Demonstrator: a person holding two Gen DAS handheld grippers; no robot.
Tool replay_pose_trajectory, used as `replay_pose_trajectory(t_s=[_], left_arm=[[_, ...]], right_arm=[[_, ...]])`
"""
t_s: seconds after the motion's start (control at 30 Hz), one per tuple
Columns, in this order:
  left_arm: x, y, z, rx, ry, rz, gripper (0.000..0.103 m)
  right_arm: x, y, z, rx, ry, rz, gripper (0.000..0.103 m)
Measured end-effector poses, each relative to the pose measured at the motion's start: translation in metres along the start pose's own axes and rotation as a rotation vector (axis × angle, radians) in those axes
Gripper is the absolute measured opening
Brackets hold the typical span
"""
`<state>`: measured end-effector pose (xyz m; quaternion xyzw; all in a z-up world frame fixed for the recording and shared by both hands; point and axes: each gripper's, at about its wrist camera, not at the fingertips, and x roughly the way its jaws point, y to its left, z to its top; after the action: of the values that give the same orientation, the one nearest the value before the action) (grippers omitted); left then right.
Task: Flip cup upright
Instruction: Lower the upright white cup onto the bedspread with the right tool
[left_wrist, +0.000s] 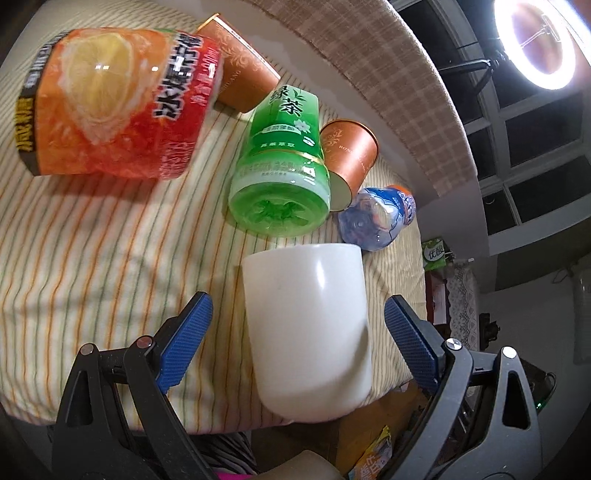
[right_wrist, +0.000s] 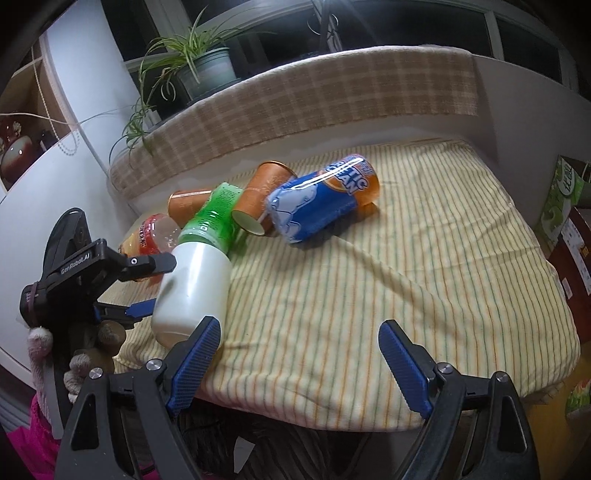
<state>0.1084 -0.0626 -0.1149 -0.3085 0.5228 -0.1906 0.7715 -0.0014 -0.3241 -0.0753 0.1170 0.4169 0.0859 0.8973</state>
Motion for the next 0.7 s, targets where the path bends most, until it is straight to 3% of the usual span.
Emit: replay_pose_trajectory(t_s=[0.3, 0.53, 0.7], left_arm=[[0.014, -0.005, 0.002, 0.014, 0.034, -0.001, 0.078], [0.012, -0.012, -0.001, 0.057, 0.017, 0.02, 0.078], [0.005, -0.03, -0.007, 0.152, -0.034, 0.054, 0.077]], right_arm=[[0.005, -0.012, -0.002, 0.042, 0.01, -0.014, 0.089], [0.006, -0.017, -0.001, 0.062, 0.01, -0.022, 0.09], [0.006, -0.02, -0.002, 0.078, 0.011, -0.021, 0.09]])
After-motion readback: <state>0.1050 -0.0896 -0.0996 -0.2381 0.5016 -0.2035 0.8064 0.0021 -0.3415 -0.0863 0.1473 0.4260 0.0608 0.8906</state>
